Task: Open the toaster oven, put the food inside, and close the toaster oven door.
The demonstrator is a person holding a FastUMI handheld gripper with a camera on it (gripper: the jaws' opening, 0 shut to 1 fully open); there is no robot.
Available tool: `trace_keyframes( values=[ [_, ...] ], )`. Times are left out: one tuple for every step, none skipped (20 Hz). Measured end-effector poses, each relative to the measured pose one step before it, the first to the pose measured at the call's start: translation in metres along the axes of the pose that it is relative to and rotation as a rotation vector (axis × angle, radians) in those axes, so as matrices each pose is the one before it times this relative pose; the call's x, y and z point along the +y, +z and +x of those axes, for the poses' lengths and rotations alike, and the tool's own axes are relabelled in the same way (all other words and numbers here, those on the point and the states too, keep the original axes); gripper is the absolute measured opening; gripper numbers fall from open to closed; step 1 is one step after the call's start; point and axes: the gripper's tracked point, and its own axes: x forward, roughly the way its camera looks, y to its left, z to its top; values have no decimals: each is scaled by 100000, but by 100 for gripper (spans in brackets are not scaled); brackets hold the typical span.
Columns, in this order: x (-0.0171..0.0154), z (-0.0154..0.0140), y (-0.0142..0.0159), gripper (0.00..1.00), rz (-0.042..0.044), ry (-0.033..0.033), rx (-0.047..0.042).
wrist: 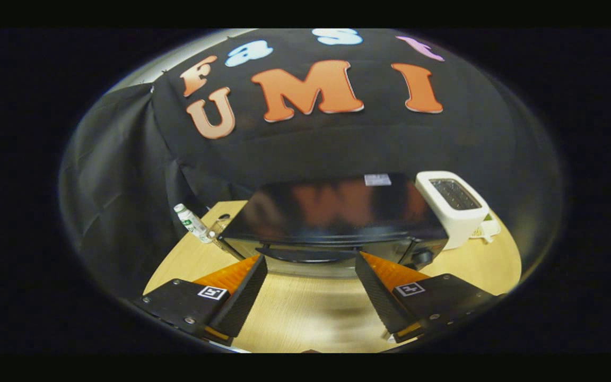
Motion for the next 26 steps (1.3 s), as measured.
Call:
trace_keyframes(
  values=[
    [-281, -1057, 1739, 99, -2391, -183, -4768],
    [-237, -956, 1800, 99, -1987, -282, -5144],
    [-179, -941, 2084, 99, -1602, -200, -5183],
    [-585, -772, 1209, 99, -1253, -150, -5280],
    [-331, -1032, 2037, 99, -1255, -399, -5112],
    [-496, -1079, 2067, 99, -1670, -882, -5307],
    [-192, -608, 2281, 99, -1825, -72, -5499],
    [-157, -706, 1958, 99, -1800, 311, -5069],
    [-6, -598, 1504, 99, -981, 683, -3679],
    [16, -553, 1173, 99, -346, 604, -1932],
    [-25, -474, 800, 99, 317, -45, -1299],
    [-75, -329, 788, 99, 658, 257, -1078],
    [-75, -276, 937, 99, 523, 150, -1894],
    [-266, -101, 995, 99, 55, 7, -2274],
    [-193, -145, 954, 99, -915, -189, -2085],
    [-100, -248, 785, 99, -1623, -217, -1620],
    [8, -173, 856, 98, -2022, -125, -1603],
    [76, -212, 888, 98, -1815, 119, -1759],
    [58, -204, 789, 99, -1418, 128, -1414],
    [311, 71, 895, 99, -931, 451, -1706],
    [168, -21, 656, 99, -813, -22, -1292],
    [59, -187, 516, 99, -802, 46, -1014],
    [156, -149, 285, 99, -638, -147, 1],
    [165, -79, 38, 99, -341, 244, 548],
    [2, -62, 244, 99, -65, 396, -280],
    [-179, -217, 479, 100, 194, -96, -972]
  ],
)
